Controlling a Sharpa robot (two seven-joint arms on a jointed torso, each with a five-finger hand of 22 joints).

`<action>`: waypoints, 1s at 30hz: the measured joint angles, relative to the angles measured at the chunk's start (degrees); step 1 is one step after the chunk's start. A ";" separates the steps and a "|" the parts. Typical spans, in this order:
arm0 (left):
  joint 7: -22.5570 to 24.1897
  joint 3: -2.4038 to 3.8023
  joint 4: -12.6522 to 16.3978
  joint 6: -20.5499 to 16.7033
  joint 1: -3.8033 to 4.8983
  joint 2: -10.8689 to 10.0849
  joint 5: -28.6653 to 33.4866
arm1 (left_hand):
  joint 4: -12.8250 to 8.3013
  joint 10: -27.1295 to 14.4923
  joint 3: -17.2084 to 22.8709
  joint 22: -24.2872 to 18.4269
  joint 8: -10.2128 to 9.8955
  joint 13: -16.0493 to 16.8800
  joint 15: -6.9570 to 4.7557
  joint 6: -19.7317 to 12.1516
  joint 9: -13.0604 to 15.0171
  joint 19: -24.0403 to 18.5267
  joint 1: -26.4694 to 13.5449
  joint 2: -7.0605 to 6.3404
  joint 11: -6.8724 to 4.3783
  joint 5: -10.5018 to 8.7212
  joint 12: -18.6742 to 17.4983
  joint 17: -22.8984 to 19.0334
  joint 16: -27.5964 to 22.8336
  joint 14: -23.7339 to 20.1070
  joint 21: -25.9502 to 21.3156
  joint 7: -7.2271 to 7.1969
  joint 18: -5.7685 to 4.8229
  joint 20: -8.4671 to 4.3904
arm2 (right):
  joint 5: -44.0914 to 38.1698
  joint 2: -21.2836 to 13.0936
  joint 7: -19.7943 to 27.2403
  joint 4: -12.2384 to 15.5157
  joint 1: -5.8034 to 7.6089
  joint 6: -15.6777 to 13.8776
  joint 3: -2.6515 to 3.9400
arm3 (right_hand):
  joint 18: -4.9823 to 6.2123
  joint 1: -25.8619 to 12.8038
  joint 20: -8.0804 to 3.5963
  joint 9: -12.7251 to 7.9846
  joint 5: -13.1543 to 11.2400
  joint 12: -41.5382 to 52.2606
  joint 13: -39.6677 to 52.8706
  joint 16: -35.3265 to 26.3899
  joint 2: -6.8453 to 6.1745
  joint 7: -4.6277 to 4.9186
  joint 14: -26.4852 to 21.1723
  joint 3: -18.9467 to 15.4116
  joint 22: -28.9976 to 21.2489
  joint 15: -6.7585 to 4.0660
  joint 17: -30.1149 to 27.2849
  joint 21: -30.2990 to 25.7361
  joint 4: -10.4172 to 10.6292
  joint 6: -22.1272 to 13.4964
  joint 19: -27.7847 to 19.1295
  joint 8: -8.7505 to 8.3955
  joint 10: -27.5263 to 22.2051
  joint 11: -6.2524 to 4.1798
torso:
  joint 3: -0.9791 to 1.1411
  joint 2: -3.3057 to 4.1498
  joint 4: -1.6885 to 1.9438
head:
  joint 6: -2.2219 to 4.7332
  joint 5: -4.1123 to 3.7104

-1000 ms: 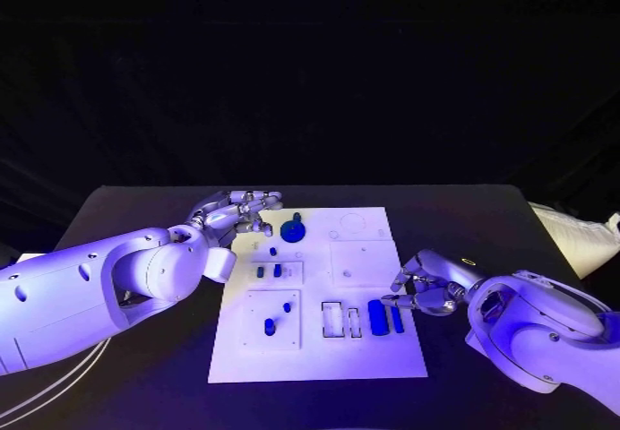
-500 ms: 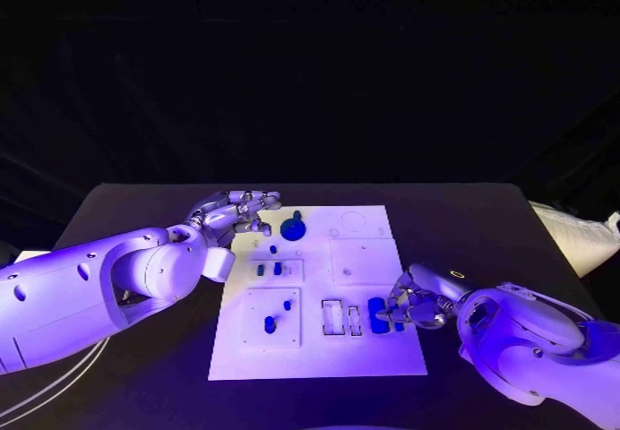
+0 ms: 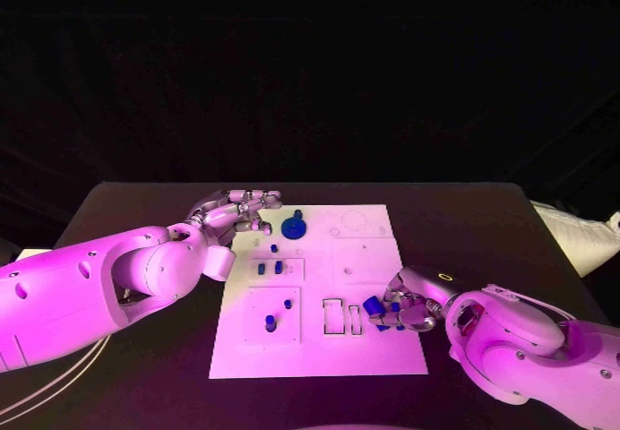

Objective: Assemble the parts on the task board

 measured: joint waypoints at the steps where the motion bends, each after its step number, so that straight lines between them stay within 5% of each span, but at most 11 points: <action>1: -0.01 0.00 0.00 0.01 0.00 -0.01 0.00 | 0.00 0.00 0.00 0.00 0.00 0.00 0.00 0.00 0.00 0.00 0.00 0.00 0.00 0.00 0.00 0.00 0.00 0.00 0.00 0.00 0.00 0.00 | -0.12 0.26 -0.01 -0.21 -0.09 0.16 0.02 | 0.00 0.32 0.00 0.10 0.00 0.13 0.09 0.00 0.32 0.00 0.00 0.00 0.01 0.00 0.00 0.00 0.00 0.00 0.00 0.00 0.00 0.00 | 0.00 0.01 0.00 | -0.02 0.04; 11: -0.21 0.00 0.07 0.22 -0.01 -0.09 0.00 | 0.10 -0.30 -0.58 -0.15 0.00 0.00 0.00 -0.22 -0.07 0.00 -0.38 0.38 0.30 0.00 0.23 -0.13 0.00 0.00 -0.43 0.21 0.00 0.00 | -0.59 2.03 0.09 -1.56 -0.34 0.18 0.45 | 0.00 2.22 -0.12 1.17 2.25 0.64 1.73 0.22 2.21 -0.31 0.00 -0.17 0.26 0.00 -0.01 0.00 0.01 -0.13 0.12 1.01 -0.20 -0.20 | -0.05 -0.03 0.02 | -0.23 0.23; 16: -0.29 0.00 0.13 0.42 -0.01 -0.11 0.00 | 0.10 -0.37 -0.58 -0.15 0.00 -0.02 0.04 -0.22 -0.07 0.00 -0.38 0.38 0.23 0.00 0.23 -0.14 0.00 -0.03 -0.43 0.21 0.00 0.00 | 0.26 2.22 0.13 -1.78 -0.43 -1.01 0.43 | 0.00 3.71 -0.22 2.00 3.76 1.66 3.13 0.54 3.69 -1.19 0.09 0.05 0.70 -0.09 -0.01 0.55 -0.22 0.40 0.22 1.80 0.33 -0.74 | -0.07 -0.06 0.01 | -0.24 0.27; 18: -0.32 0.00 0.15 0.49 -0.01 -0.11 0.00 | 0.10 -0.50 -0.58 -0.15 0.00 -0.06 0.21 -0.22 -0.07 0.00 -0.38 0.38 0.10 0.00 0.23 -0.13 0.00 -0.20 -0.43 0.20 0.00 0.00 | 0.74 2.10 0.13 -1.68 -0.52 -1.87 0.37 | -0.81 4.16 -0.22 2.07 4.29 1.68 3.50 0.77 4.14 -1.16 0.19 0.19 0.70 -0.23 -0.01 0.67 -0.37 0.76 0.22 1.94 0.54 -0.95 | -0.06 -0.05 -0.01 | -0.24 0.31; 23: -0.38 0.00 0.17 0.63 -0.01 -0.14 0.00 | 0.10 -0.50 -0.58 -0.15 0.00 -0.05 0.20 -0.22 -0.07 0.00 -0.38 0.38 0.10 0.00 0.23 -0.13 0.00 -0.20 -0.43 0.20 0.00 0.00 | 2.27 0.97 -0.18 -0.50 -0.92 -4.26 0.21 | -0.89 4.77 -0.42 2.12 5.62 1.65 3.65 0.87 4.14 -1.24 0.00 0.27 0.70 -0.42 -0.02 0.67 -0.59 0.83 0.42 2.04 0.73 -1.15 | -0.02 -0.05 -0.02 | -0.29 0.37; 30: -0.46 0.00 0.17 0.80 -0.01 -0.15 0.00 | 0.10 -0.50 -0.57 -0.20 0.00 -0.05 0.21 -0.22 -0.06 0.00 -0.38 0.38 0.10 0.00 0.23 -0.13 0.00 -0.20 -0.43 0.20 0.00 0.00 | 5.06 0.10 -0.54 2.32 -0.48 -8.02 0.85 | -0.88 4.77 -0.63 2.12 8.56 1.52 3.71 0.87 4.14 -1.25 0.17 0.33 0.69 -0.58 -0.02 0.90 -0.67 0.82 0.21 2.05 0.73 -1.14 | -0.03 -0.08 -0.04 | -0.15 0.40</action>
